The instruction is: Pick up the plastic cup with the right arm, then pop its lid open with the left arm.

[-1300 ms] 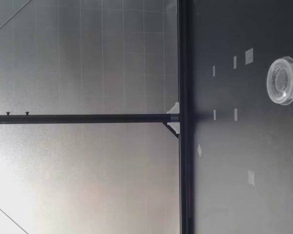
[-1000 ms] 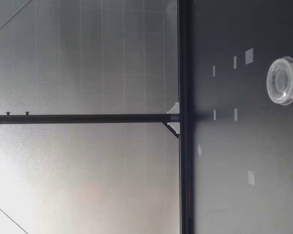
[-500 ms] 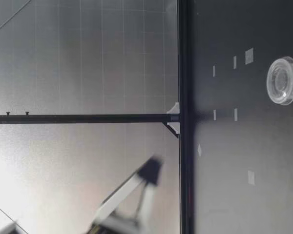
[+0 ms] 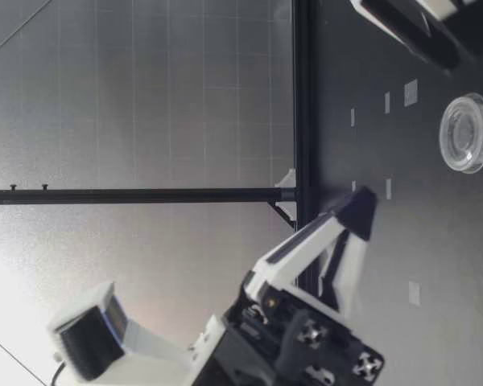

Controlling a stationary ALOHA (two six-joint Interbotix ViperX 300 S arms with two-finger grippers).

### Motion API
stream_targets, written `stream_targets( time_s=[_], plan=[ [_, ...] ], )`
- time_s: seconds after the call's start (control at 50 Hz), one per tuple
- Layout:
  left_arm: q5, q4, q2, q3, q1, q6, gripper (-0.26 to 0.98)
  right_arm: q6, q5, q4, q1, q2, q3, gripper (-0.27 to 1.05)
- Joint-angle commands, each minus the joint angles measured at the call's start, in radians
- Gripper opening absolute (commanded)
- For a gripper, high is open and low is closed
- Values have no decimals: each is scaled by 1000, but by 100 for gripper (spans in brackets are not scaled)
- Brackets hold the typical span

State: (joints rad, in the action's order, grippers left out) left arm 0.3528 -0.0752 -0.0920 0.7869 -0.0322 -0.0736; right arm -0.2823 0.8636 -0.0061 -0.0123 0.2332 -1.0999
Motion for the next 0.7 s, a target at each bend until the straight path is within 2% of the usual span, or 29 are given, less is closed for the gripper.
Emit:
stream_targets(
  time_s=[0.0,0.4,0.68],
  plan=[
    [14,3,6,-21,2,0,-9,5,9,2,-5,3,29,74],
    [52,3,-57,-49,-26,3,-9,11,8,11,15,57,67,74],
    [57,3,-101,-72,-28,3,-9,11,5,9,15,84,87,74]
  ],
)
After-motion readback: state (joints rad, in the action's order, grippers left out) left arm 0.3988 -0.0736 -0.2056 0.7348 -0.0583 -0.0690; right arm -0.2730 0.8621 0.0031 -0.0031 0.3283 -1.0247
